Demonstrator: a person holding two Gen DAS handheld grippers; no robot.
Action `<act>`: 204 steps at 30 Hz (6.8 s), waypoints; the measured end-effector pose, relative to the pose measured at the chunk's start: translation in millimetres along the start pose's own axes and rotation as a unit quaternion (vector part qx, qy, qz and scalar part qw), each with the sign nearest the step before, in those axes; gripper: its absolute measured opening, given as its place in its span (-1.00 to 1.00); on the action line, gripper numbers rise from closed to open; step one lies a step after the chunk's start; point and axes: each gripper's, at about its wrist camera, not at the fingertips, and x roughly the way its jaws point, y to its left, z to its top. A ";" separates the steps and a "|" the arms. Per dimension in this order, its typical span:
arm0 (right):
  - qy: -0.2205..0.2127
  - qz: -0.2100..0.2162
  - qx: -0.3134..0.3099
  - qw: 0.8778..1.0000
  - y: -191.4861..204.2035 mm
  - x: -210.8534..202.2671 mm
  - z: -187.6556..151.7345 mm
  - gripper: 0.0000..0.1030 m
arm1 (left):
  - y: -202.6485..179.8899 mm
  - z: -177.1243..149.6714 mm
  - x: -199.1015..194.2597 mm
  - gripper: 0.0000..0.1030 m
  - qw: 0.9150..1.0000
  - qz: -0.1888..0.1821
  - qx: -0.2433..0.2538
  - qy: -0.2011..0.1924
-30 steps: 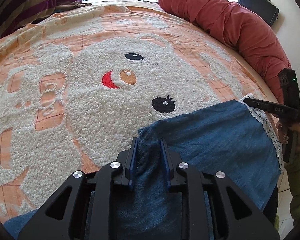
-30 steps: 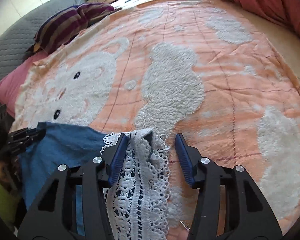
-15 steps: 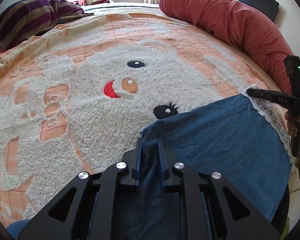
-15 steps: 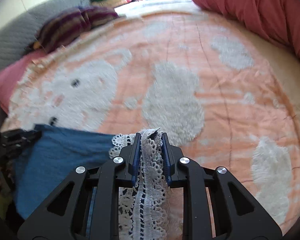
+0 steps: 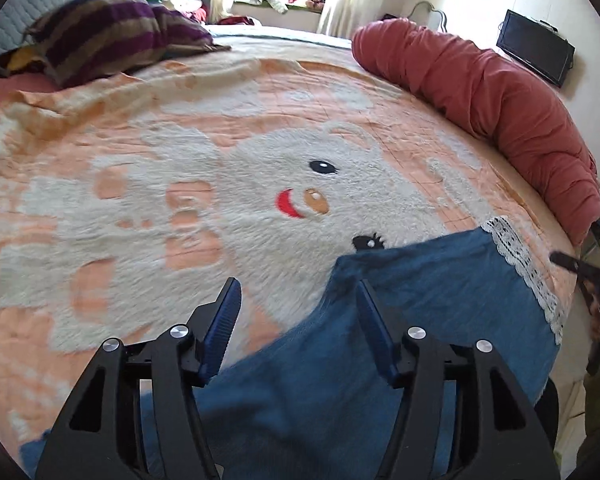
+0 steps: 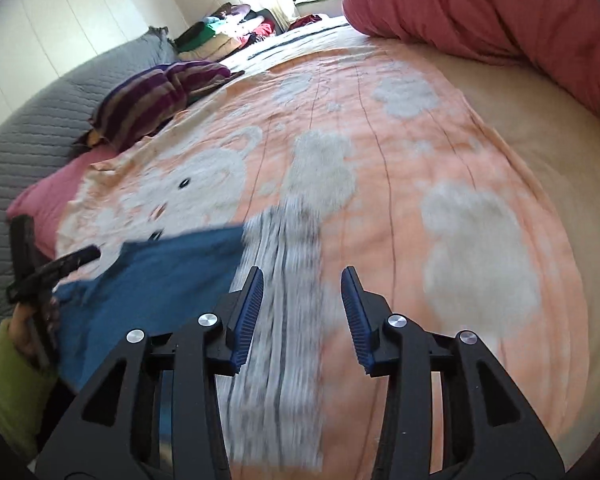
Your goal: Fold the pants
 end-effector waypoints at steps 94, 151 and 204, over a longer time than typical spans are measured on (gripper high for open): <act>-0.047 -0.064 -0.072 0.994 85.9 -52.0 -71.7 0.76 | -63.7 -89.3 -62.7 0.91 0.999 -0.004 0.030 -0.036; -0.013 -0.041 0.052 0.998 25.0 -1.8 -87.0 0.82 | -233.8 56.6 171.0 0.89 0.969 -0.129 0.164 0.129; 0.001 0.034 -0.303 0.952 251.9 46.2 -113.5 -0.75 | -2.5 27.0 23.7 -0.46 0.970 -0.199 -0.136 0.038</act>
